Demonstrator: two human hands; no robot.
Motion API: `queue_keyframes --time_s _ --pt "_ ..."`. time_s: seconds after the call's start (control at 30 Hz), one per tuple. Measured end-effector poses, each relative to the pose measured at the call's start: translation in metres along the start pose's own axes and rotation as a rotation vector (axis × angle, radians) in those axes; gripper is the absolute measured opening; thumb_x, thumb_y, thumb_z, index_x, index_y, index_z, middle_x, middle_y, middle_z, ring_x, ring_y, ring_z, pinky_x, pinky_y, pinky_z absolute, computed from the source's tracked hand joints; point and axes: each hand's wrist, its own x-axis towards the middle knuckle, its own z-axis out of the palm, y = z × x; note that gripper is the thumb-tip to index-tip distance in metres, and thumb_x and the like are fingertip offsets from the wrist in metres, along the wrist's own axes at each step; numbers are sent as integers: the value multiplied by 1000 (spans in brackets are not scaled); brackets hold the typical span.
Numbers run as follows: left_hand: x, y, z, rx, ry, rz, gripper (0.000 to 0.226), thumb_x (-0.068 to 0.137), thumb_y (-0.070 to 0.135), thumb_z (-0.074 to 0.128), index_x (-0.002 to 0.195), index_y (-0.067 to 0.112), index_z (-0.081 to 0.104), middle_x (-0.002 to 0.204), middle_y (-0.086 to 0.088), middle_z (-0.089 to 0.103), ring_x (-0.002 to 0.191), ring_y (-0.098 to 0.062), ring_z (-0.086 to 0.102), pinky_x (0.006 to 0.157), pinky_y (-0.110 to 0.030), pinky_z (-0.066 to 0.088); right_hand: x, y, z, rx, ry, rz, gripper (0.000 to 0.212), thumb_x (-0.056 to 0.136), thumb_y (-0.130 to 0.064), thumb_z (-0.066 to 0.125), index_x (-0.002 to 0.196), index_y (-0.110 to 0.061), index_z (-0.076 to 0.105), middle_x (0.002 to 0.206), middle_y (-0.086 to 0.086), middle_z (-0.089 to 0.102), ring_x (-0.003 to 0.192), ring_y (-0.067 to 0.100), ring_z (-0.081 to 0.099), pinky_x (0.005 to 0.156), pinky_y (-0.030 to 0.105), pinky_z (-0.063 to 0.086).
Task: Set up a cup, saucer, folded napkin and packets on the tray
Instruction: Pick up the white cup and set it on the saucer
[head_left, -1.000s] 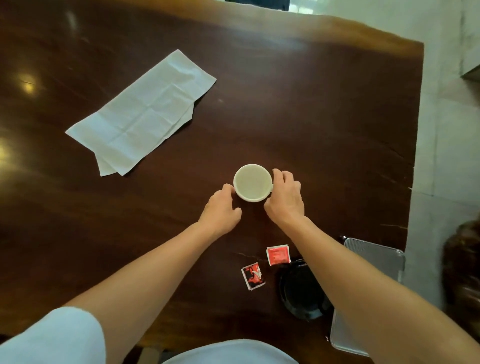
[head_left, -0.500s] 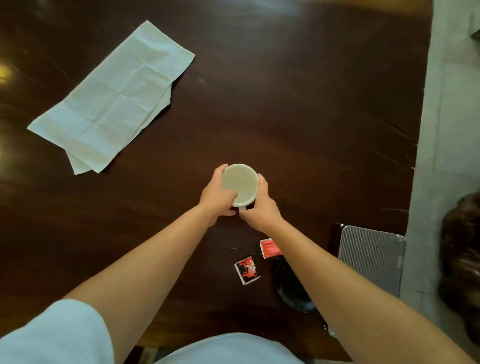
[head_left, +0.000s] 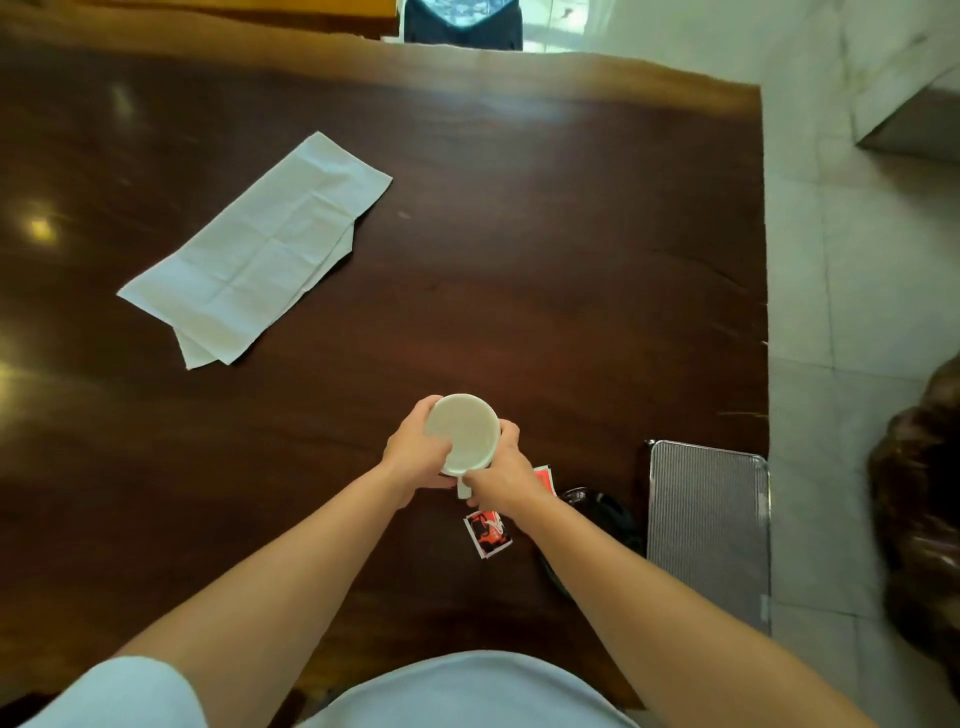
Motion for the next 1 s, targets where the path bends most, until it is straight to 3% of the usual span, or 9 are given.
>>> queue_keyframes --time_s 0.13,0.27,0.4,0.5,0.63,0.83,0.93,1.0 --pt "-30 -6 4 33 -48 34 70 85 -14 55 131 39 50 129 -3 48 121 -30 50 76 -54 63 -29 18 -2 14 58 -29 72 83 -16 72 135 -25 23 106 -3 49 99 17 60 65 27 57" --pt "-57 -14 10 18 -112 30 74 80 -20 57 129 35 51 132 -7 47 124 -33 49 79 -56 62 -47 41 1 41 116 0 60 84 -5 63 131 -26 32 105 -2 51 92 17 59 71 35 62" --pt "-81 -22 21 31 -255 31 76 71 -22 65 124 32 53 127 -7 48 121 -32 51 81 -54 62 -62 65 -5 22 154 13 45 83 -5 62 114 -28 39 104 -1 55 92 16 60 77 43 62" --pt "-93 -29 33 149 -330 36 88 63 -16 78 130 32 48 125 -4 48 118 -29 52 82 -51 62 -73 82 -16 -67 161 20 57 77 -5 75 119 -25 41 101 -4 53 90 16 56 77 36 62" --pt "-108 -37 55 441 -280 174 96 56 7 92 134 34 43 123 3 52 117 -20 54 91 -46 60 -90 103 -31 -104 165 -28 64 75 -16 83 124 -22 41 111 0 56 92 16 57 76 32 60" --pt "-127 -44 99 645 -191 274 112 64 5 89 152 34 27 131 -1 54 121 -21 54 95 -40 56 -112 125 -55 -123 128 -181 88 73 -28 85 142 -35 30 124 -1 55 109 17 55 95 42 53" --pt "-134 -49 120 721 -203 350 108 65 7 89 150 33 27 125 -5 53 114 -21 56 86 -36 57 -117 143 -70 -135 122 -217 88 74 -27 85 142 -37 31 122 -4 55 105 13 54 91 37 51" --pt "-137 -52 134 734 -184 386 102 66 10 91 146 32 31 125 -3 54 115 -22 57 88 -38 58 -118 155 -78 -143 128 -217 85 75 -27 84 140 -38 30 119 -5 55 101 12 55 87 35 53"
